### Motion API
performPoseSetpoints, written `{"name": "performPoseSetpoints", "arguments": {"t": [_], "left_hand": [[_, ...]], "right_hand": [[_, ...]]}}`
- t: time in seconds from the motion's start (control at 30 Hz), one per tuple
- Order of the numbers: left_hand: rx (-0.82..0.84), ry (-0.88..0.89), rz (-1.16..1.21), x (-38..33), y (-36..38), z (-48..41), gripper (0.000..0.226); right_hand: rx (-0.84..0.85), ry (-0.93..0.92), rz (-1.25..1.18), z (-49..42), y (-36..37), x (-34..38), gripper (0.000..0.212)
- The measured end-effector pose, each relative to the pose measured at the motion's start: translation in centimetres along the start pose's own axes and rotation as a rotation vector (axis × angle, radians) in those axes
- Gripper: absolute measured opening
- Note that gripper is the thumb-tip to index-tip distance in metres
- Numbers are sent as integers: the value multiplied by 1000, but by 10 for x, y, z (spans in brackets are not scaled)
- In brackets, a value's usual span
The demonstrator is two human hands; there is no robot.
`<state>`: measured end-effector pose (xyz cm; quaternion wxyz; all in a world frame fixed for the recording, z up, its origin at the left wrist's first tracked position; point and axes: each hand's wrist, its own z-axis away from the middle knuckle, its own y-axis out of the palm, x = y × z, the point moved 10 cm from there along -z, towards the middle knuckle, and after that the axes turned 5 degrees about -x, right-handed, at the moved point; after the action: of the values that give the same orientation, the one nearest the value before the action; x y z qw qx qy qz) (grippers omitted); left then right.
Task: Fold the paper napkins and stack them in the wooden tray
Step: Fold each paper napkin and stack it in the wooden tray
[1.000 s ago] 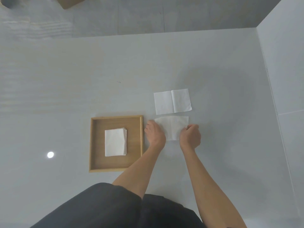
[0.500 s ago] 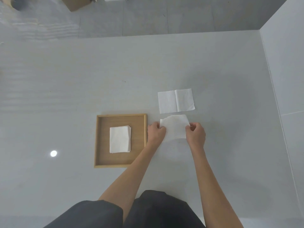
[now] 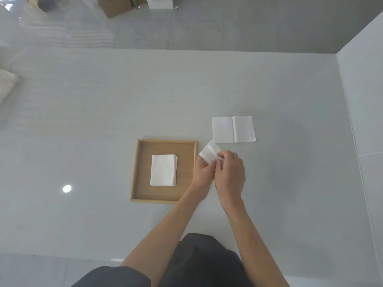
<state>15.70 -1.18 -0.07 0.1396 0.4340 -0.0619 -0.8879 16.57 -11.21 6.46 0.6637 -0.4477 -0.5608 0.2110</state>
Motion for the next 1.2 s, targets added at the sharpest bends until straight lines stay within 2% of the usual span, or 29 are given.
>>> {"name": "performPoseSetpoints", "arguments": {"t": [0.33, 0.47, 0.53, 0.6, 0.7, 0.77, 0.83, 0.9, 0.93, 0.97, 1.07, 1.1, 1.2], "left_hand": [[88, -140, 258, 2, -26, 22, 28], [100, -147, 229, -3, -36, 31, 15], [99, -136, 174, -4, -42, 32, 23], [71, -141, 134, -4, -54, 32, 27], [67, -163, 81, -1, -77, 34, 27], [79, -181, 64, 1, -92, 36, 27], [69, -196, 53, -1, -107, 37, 28], [43, -205, 35, -5, -125, 36, 27], [29, -209, 20, -9, -134, 37, 24], [24, -215, -1, -12, -142, 37, 22], [51, -229, -118, -20, -163, 38, 16], [64, -231, -157, -22, -169, 38, 16], [54, -164, -295, -30, -190, 32, 23]], "right_hand": [[93, -102, -33, 26, 10, 29, 19], [121, -139, -42, 37, 12, 39, 19], [231, -163, -30, 41, 23, 40, 17], [427, -128, -124, 45, 38, 36, 20], [749, 51, -327, 56, 52, 32, 37], [857, 85, -354, 62, 56, 35, 51], [767, 80, -387, 58, 53, 41, 45], [509, 145, -442, 45, 42, 36, 27], [438, 208, -484, 43, 41, 31, 22], [456, 285, -545, 46, 47, 27, 21], [737, 454, -644, 75, 85, 31, 26], [782, 484, -635, 82, 96, 30, 27], [729, 556, -625, 93, 118, 26, 29]]}}
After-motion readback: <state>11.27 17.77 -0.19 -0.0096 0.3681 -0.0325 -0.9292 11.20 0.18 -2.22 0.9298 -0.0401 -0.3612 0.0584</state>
